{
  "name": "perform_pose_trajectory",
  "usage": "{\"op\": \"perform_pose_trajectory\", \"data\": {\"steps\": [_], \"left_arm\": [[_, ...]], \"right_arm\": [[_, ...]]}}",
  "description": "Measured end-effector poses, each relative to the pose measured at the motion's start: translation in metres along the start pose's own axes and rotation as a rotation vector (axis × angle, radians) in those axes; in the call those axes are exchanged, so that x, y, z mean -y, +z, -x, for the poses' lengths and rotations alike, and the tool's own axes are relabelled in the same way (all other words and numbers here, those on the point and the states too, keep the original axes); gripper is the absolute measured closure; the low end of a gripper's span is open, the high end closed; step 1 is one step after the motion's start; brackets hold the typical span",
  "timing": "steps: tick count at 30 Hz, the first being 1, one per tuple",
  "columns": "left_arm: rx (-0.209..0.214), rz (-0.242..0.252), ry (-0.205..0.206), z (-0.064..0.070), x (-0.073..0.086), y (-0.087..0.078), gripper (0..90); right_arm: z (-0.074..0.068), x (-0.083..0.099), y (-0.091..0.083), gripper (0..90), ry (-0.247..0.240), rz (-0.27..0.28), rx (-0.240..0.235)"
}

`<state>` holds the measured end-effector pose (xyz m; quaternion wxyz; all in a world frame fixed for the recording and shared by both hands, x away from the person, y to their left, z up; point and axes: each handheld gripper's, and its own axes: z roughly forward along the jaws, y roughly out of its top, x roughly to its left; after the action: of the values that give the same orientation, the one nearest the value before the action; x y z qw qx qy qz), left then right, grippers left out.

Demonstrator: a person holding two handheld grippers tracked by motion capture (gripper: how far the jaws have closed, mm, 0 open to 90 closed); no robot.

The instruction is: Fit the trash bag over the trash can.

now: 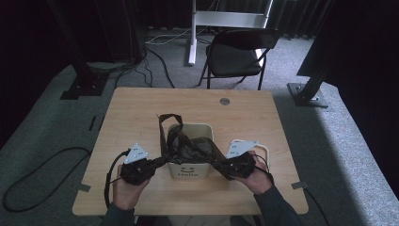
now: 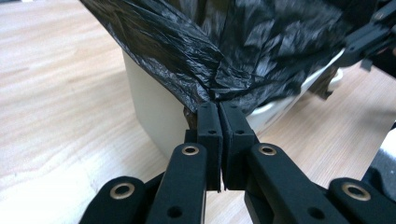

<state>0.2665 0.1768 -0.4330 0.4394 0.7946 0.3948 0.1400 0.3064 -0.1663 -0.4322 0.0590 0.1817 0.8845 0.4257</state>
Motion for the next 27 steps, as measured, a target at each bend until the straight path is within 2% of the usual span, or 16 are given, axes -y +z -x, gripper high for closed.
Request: {"op": "perform_pose_trajectory", "data": {"steps": [4,10,19,23,27], "left_arm": [[0.006,-0.007,-0.012,-0.001,0.004,0.004,88.5],[-0.001,-0.019,-0.005,0.002,0.008,0.006,88.9],[-0.005,-0.045,-0.018,-0.003,0.016,0.012,89.3],[-0.004,-0.051,-0.044,-0.009,0.019,0.016,89.4],[0.025,-0.055,-0.07,-0.014,0.021,0.024,89.4]], "right_arm": [[-0.001,0.0,0.002,90.0,-0.001,-0.007,-0.006],[-0.002,0.0,0.006,90.0,-0.007,-0.022,-0.017],[-0.006,-0.002,0.011,90.0,-0.017,-0.034,-0.024],[-0.005,-0.002,0.013,90.0,-0.016,-0.039,-0.026],[-0.001,0.001,0.013,90.0,-0.002,-0.043,-0.023]]}}
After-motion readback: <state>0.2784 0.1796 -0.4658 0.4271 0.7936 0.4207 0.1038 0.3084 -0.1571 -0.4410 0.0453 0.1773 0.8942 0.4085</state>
